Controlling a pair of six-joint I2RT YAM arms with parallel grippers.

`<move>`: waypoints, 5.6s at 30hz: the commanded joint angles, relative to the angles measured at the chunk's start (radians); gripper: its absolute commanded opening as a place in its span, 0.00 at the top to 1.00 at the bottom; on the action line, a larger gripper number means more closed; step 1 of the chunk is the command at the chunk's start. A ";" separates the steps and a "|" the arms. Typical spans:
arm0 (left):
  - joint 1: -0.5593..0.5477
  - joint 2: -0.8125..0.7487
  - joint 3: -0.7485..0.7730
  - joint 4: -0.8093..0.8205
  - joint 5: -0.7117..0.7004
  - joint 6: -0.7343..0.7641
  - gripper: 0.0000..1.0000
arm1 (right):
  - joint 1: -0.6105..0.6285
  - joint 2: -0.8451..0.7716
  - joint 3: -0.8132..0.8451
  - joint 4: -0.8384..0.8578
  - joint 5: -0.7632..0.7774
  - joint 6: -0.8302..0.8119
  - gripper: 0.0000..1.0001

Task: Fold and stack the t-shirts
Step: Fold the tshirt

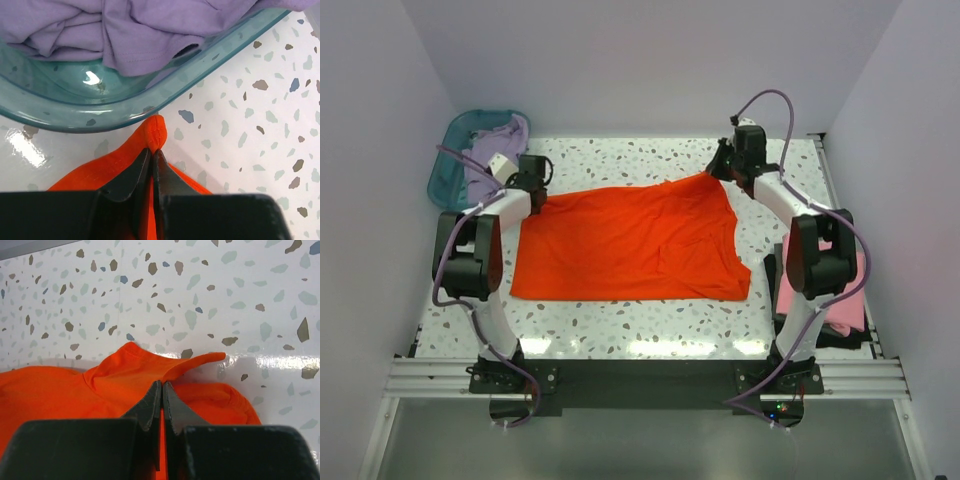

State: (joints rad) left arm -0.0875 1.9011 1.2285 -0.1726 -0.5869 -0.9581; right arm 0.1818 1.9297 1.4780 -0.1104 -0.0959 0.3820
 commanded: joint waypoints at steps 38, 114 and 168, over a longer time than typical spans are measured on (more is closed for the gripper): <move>0.009 -0.520 -0.533 0.082 0.050 -0.037 0.85 | 0.022 -0.742 -0.758 0.092 0.007 0.162 1.00; -0.008 -0.396 -0.492 0.116 0.223 0.064 0.48 | 0.130 -0.465 -0.623 0.015 0.119 0.129 1.00; 0.011 -0.438 -0.498 0.088 0.271 0.070 0.47 | 0.183 -0.585 -0.765 0.107 0.008 0.179 0.41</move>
State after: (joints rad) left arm -0.0853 1.4826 0.7216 -0.0872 -0.3233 -0.9119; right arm 0.3561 1.2415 0.6376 -0.1242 -0.1234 0.5755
